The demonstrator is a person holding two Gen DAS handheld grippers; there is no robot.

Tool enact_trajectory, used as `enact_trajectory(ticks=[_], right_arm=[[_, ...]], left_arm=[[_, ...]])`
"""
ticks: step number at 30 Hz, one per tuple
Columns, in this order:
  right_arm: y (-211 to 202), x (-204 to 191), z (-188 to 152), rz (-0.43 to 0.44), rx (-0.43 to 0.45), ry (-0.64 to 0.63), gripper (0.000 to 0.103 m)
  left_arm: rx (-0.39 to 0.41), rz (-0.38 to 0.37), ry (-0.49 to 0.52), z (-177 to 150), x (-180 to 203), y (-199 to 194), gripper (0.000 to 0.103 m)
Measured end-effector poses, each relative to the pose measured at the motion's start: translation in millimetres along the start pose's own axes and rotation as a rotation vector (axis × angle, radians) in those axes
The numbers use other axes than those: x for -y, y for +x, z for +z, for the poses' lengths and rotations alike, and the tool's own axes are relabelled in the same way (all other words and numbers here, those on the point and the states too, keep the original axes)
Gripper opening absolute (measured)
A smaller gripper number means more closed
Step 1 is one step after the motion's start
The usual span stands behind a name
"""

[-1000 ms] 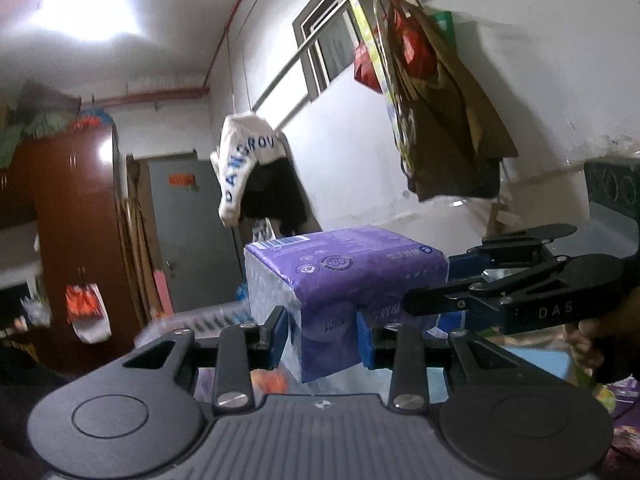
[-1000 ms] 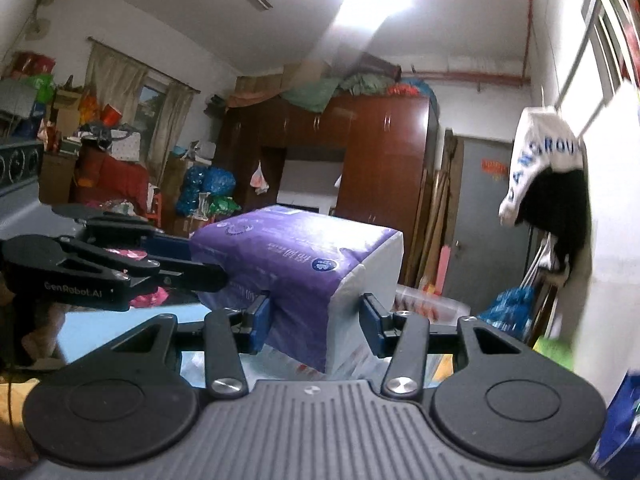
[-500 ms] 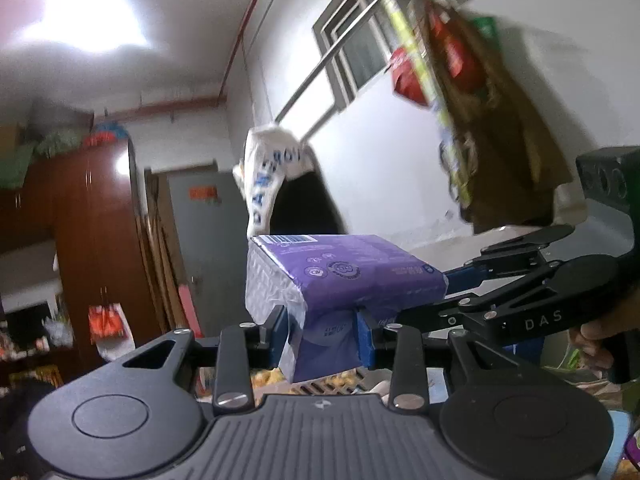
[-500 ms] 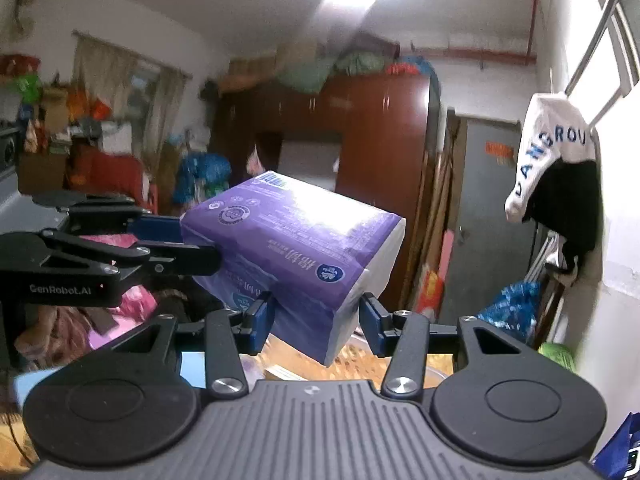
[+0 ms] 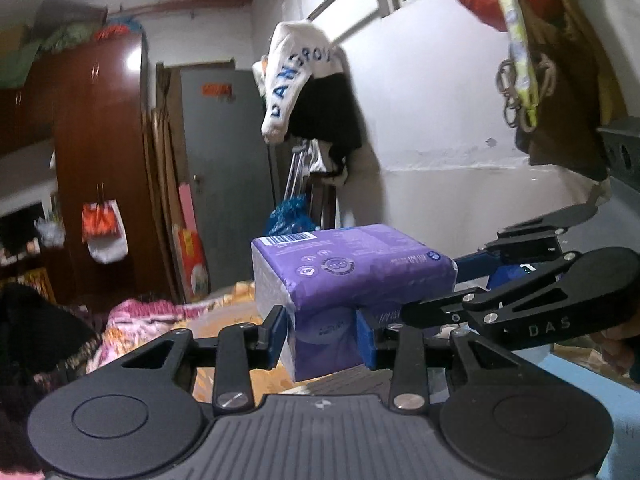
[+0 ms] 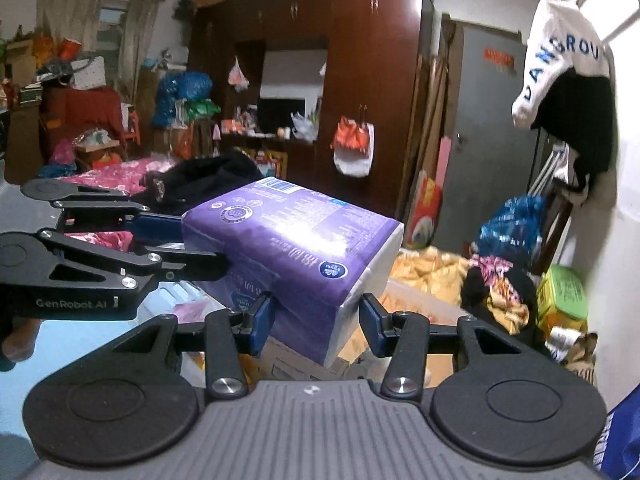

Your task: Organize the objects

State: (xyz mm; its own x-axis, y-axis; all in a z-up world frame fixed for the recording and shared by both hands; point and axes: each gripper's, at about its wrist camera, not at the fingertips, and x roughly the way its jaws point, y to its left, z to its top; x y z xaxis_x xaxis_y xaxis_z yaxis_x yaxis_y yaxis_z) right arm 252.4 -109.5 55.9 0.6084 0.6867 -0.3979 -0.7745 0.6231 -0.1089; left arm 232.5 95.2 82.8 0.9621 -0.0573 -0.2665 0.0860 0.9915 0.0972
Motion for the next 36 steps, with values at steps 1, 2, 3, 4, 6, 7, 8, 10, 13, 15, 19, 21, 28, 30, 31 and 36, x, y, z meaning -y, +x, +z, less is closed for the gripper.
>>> enact_trajectory(ticks=[1,2,3,4,6,7,8,10,13,15,19,21,28,30,31,36], right_arm=[[1,0,1,-0.002,-0.012,0.004,0.051],[1,-1,1,-0.007,-0.020,0.007,0.051],[2,-1,3,-0.012,-0.027,0.003,0.051],[2,-3,2,-0.019,-0.038,-0.001,0.051],[7,1,7,-0.022,-0.058,-0.002,0.051],[6,-1,6,-0.019,-0.064,-0.002,0.051],[10,2,9,-0.015,-0.068,0.000,0.052],[7,3,9,-0.016,-0.085,-0.014,0.056],[-30,16,3,-0.060,0.020,0.030,0.089],[-71,29,-14,-0.050,0.120,0.090,0.103],[-123,46,-71,-0.022,0.145,0.192,0.103],[-120,50,-98,-0.043,0.038,0.244,0.103],[-78,50,-140,-0.001,-0.186,0.333,0.103],[-69,55,-138,0.067,-0.195,0.345,0.102],[-68,52,-138,0.086,-0.201,0.337,0.102],[-56,47,-137,0.106,-0.217,0.308,0.096]], left_arm=[[-0.007,0.003,-0.007,-1,-2,2,0.041],[-0.014,0.005,-0.009,-1,-3,4,0.041],[-0.018,0.009,-0.009,-2,-3,5,0.041],[-0.024,0.012,-0.010,-4,-3,5,0.041],[-0.036,0.015,-0.012,-4,-4,7,0.042],[-0.046,0.014,-0.013,-5,-5,10,0.043],[-0.056,0.016,-0.016,-5,-5,13,0.045],[-0.056,0.021,-0.030,-8,-7,14,0.047],[0.023,0.035,-0.074,-15,-12,-12,0.057],[0.084,0.043,-0.101,-24,-15,-40,0.075],[0.065,0.009,-0.170,-64,-17,-94,0.085],[0.009,0.021,-0.198,-87,-17,-106,0.085],[-0.202,-0.021,-0.273,-131,-32,-92,0.085],[-0.227,-0.061,-0.283,-134,-35,-86,0.085],[-0.244,-0.083,-0.278,-135,-34,-83,0.085],[-0.291,-0.129,-0.258,-136,-23,-72,0.084]])
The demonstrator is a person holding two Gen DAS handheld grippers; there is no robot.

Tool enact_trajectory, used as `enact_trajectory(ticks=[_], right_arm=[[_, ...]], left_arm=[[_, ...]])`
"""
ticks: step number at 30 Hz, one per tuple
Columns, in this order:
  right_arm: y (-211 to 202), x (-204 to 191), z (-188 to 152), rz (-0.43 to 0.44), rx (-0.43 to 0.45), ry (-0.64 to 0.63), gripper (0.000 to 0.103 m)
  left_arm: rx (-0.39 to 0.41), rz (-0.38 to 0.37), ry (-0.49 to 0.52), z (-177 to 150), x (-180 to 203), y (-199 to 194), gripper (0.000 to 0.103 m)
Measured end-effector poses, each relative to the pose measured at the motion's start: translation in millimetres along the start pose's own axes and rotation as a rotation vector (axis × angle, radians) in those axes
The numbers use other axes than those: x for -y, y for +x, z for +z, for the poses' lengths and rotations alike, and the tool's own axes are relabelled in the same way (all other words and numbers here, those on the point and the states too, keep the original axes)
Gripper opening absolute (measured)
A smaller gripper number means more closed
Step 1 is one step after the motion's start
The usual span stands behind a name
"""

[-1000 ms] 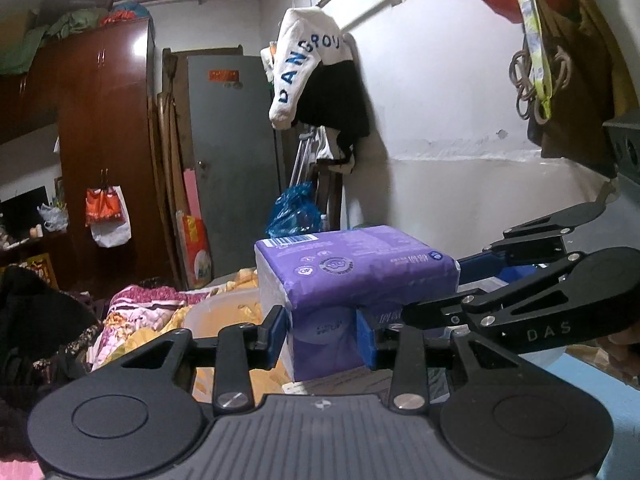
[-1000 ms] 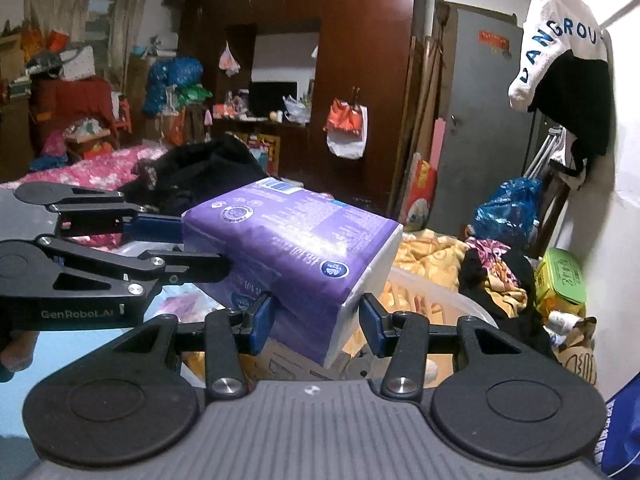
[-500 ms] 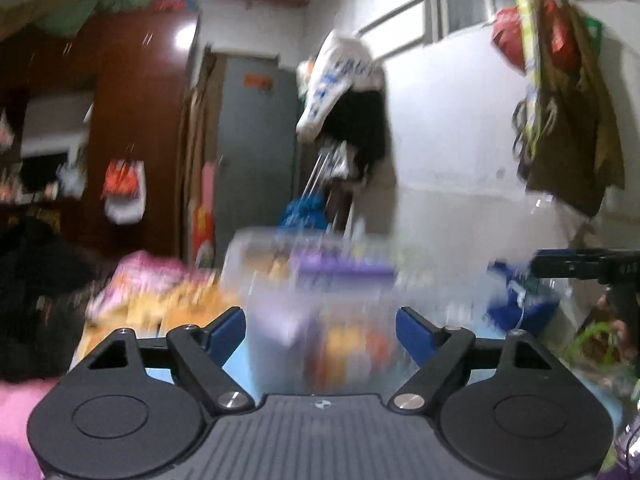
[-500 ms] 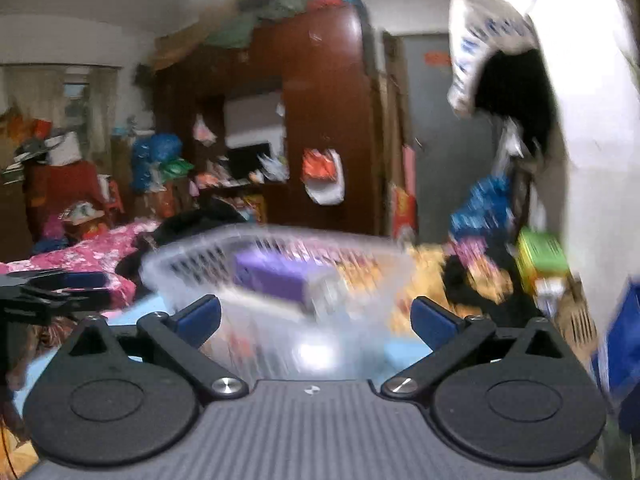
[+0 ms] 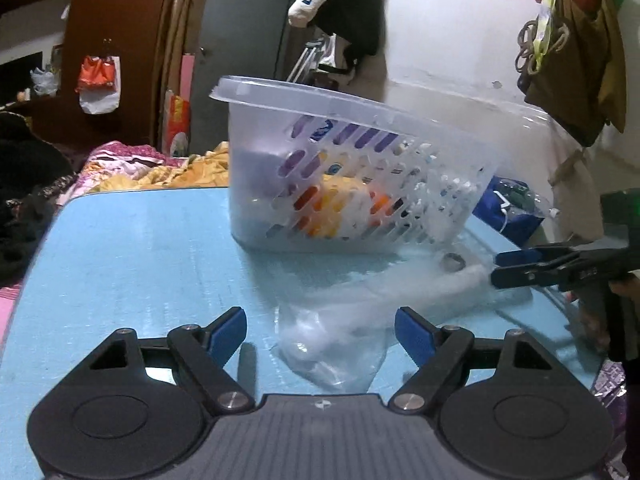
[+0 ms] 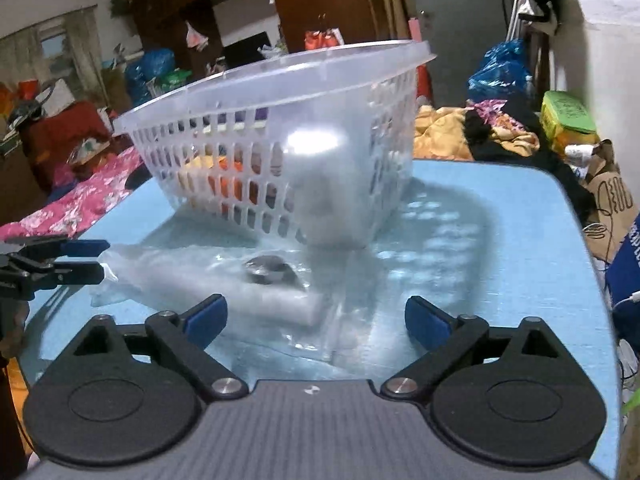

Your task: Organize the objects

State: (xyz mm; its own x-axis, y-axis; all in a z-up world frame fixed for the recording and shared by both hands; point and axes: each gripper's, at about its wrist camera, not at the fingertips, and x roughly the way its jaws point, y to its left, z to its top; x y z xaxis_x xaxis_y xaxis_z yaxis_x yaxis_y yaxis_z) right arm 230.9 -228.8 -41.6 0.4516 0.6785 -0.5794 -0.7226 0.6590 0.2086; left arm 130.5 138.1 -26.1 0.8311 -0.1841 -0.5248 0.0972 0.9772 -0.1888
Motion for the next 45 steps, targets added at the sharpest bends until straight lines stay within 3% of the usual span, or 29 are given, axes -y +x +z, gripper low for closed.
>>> enact_trajectory(ticks=[5,10,12,17,23,29,38,45], right_arm=[[1,-2,0,0.009,0.005,-0.025,0.084],[4,-14,-1,-0.011,-0.009,-0.087,0.073],[3,-20,-2,-0.037,-0.012,-0.122,0.062],[0,-30,-7,-0.066,-0.005,-0.181,0.047],[-1,-36,-10,-0.046,0.014,-0.201,0.024],[-8,-49,-14,-0.068,0.059,-0.234,0.018],[-51,-71,-11,-0.065,0.182,-0.251,0.017],[-94,-92,23,-0.068,0.320,-0.280,0.017]], left_arm=[[-0.042,-0.006,0.012,0,4,9,0.084],[-0.079,0.034,0.134,-1,23,14,0.084],[-0.087,0.054,0.169,-1,29,15,0.082],[-0.072,0.100,0.199,-2,33,11,0.056],[-0.049,0.098,0.225,-5,39,7,0.038],[0.028,0.108,0.251,-8,46,-5,0.028],[0.170,0.093,0.278,-10,62,-40,0.027],[0.317,0.112,0.338,18,80,-83,0.027]])
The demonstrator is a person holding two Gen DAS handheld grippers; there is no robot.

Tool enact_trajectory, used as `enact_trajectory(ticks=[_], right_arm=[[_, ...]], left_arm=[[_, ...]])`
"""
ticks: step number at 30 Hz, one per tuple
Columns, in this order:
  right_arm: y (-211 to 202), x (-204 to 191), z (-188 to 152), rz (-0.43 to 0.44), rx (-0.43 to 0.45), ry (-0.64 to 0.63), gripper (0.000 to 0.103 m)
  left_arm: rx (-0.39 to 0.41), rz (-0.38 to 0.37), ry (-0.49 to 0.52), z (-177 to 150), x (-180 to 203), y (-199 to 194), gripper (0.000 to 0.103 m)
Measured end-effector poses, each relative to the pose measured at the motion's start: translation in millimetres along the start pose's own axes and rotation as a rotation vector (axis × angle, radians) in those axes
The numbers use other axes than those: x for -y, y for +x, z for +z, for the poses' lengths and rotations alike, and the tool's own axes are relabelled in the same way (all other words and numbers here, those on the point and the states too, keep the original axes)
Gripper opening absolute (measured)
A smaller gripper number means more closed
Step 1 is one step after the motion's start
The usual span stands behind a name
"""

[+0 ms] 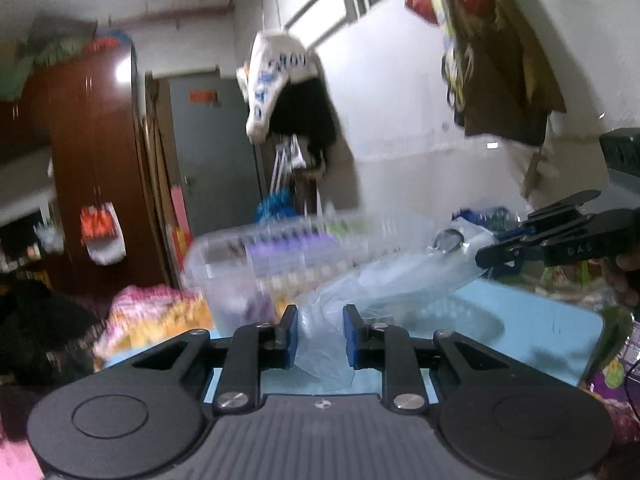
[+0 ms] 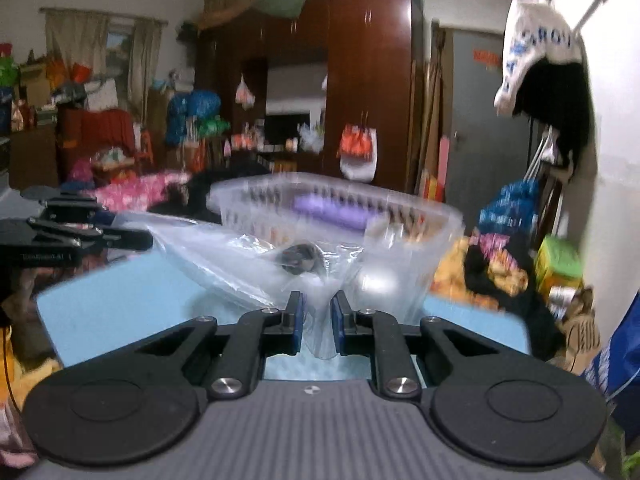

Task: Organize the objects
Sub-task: 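Grasp the clear plastic bag with both grippers and lift it, then carry the plastic bag over the basket with both grippers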

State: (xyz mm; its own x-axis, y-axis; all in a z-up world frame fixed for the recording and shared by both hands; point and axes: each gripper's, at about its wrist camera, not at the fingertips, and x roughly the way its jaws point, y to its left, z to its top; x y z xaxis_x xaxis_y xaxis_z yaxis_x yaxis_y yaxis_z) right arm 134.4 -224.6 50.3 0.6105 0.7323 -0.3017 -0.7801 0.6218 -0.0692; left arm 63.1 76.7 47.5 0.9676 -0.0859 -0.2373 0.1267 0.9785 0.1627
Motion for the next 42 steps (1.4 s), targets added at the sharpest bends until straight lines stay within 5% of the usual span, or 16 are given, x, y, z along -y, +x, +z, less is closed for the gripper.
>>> enact_trajectory(ticks=[7,14,29,34,37,39,42], right_arm=[[7,16,59,-0.058,0.102,-0.001,0.016],[43,32,78,-0.096,0.079,0.019,0.016],[103,51,39,-0.095,-0.047,0.105,0.016],[109,52,31,-0.100,-0.082,0.111,0.018],[107,50,30,-0.132,-0.067,0.095,0.043],[106,50,29,-0.151,-0.051,0.070,0.074],[99,47,30,-0.175,-0.003,0.047,0.097]], left_arm=[[0.095,0.053,0.065,64,-9,16,0.027],[0.093,0.082,0.080,96,-20,55,0.027],[-0.057,0.093,0.094,69,-45,134,0.028],[-0.107,0.110,0.097,57,-52,151,0.043],[-0.065,0.159,0.113,51,-51,149,0.066],[-0.020,0.169,0.101,49,-48,142,0.089],[0.021,0.167,0.061,49,-51,129,0.091]])
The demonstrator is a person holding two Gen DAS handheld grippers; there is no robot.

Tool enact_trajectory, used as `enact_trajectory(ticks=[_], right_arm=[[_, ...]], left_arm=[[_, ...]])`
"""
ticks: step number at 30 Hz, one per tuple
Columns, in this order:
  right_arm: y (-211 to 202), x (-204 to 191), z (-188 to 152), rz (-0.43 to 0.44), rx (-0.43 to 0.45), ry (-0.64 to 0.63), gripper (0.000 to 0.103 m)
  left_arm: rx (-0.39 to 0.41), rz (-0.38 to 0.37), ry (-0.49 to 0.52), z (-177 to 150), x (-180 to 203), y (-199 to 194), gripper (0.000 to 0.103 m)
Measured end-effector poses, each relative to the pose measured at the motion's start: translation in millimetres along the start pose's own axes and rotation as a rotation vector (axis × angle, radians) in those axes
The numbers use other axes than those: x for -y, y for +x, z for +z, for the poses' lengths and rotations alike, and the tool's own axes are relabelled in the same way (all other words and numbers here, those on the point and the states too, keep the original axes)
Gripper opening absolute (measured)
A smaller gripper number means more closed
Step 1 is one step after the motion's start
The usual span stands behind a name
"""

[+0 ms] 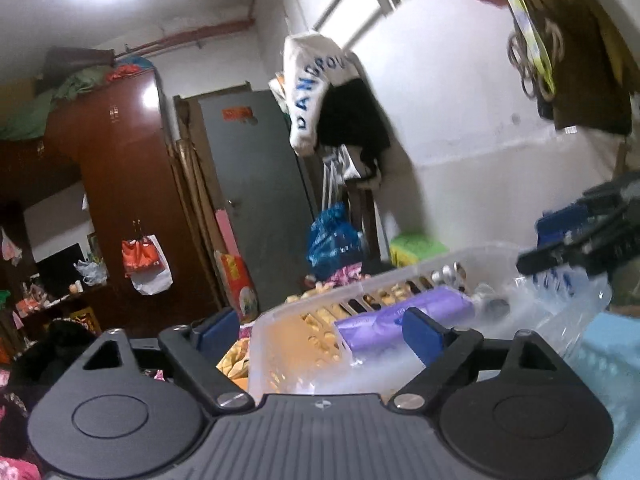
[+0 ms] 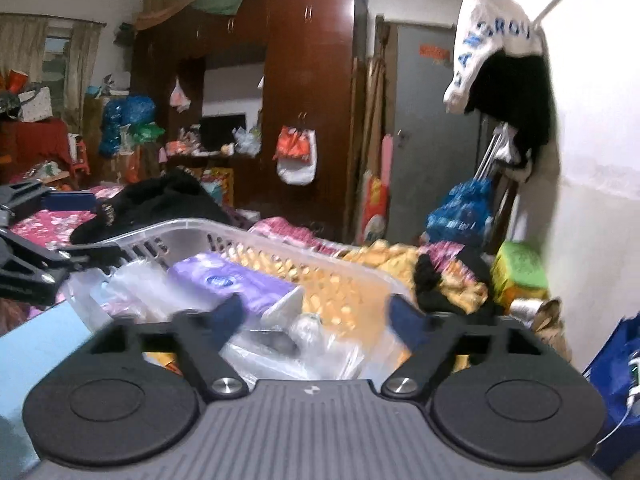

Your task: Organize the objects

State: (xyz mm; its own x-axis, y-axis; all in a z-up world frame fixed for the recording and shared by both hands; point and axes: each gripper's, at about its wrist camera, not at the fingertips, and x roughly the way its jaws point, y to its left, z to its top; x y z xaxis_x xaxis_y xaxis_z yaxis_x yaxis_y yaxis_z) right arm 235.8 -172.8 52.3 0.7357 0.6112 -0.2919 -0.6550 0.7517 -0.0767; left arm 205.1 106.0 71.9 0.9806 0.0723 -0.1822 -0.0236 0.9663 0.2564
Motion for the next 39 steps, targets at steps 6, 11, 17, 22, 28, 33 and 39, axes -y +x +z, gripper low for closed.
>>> enact_trajectory(ticks=[6,11,17,22,28,33,39], right_arm=[[-6,2,-2,0.051,0.020,0.027,0.103],[-2,0,-4,0.060,0.024,0.029,0.103],[-4,-4,-7,0.060,0.017,0.036,0.103],[-8,-6,-6,0.069,0.027,0.031,0.103],[-11,-9,-5,0.072,0.030,0.022,0.103],[-20,-12,-5,0.060,0.023,0.041,0.103],[-62,-22,1,-0.089,-0.016,0.111,0.103]], left_arm=[[0.017,-0.023,-0.005,-2,4,-16,0.093],[0.008,-0.055,-0.047,-6,8,-17,0.093],[-0.015,-0.056,-0.049,-11,12,-13,0.093],[-0.013,-0.056,-0.058,-10,13,-15,0.093],[-0.012,-0.062,-0.069,-9,15,-18,0.093],[0.004,-0.066,-0.078,-7,19,-29,0.093],[0.069,-0.087,-0.185,5,17,-84,0.093]])
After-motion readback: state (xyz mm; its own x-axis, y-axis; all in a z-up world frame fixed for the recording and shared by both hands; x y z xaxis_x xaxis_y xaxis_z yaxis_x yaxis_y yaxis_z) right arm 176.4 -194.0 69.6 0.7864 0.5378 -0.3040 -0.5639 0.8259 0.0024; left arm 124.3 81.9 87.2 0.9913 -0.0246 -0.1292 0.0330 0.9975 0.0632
